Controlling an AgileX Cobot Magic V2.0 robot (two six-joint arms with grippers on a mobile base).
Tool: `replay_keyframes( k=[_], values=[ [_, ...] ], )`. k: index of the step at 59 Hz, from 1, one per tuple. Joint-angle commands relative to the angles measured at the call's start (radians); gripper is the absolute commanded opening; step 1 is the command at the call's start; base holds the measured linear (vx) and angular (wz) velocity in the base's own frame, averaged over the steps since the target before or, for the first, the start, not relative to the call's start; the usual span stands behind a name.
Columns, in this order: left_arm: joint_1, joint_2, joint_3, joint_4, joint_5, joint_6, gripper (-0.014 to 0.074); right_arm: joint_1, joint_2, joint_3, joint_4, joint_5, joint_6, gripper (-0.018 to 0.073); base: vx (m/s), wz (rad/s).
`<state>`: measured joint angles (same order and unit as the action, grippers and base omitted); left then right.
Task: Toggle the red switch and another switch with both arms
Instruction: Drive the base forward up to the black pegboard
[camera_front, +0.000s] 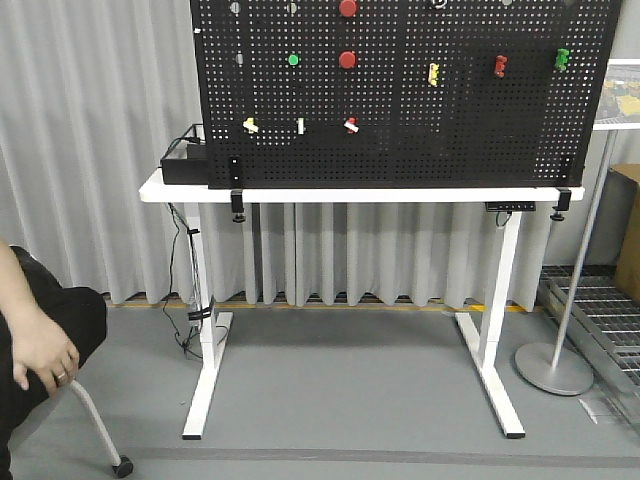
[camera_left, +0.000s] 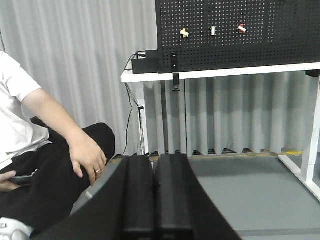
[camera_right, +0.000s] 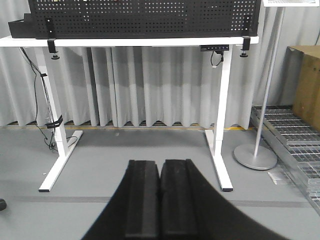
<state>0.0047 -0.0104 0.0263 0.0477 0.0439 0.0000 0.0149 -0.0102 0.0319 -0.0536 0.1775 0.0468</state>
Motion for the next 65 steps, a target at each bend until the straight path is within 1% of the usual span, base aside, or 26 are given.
replay_keyframes(
  k=[1,65],
  values=[
    [0.002,-0.009,0.02,-0.01,-0.079,0.0,0.0002,-0.007,-0.013,0.005,-0.002,-0.079,-0.002,-0.0006,0.0,0.0],
    [0.002,-0.009,0.02,-0.01,-0.079,0.0,0.0002,-0.007,-0.013,0.005,-0.002,-0.079,-0.002,-0.0006,0.02,0.0]
  ],
)
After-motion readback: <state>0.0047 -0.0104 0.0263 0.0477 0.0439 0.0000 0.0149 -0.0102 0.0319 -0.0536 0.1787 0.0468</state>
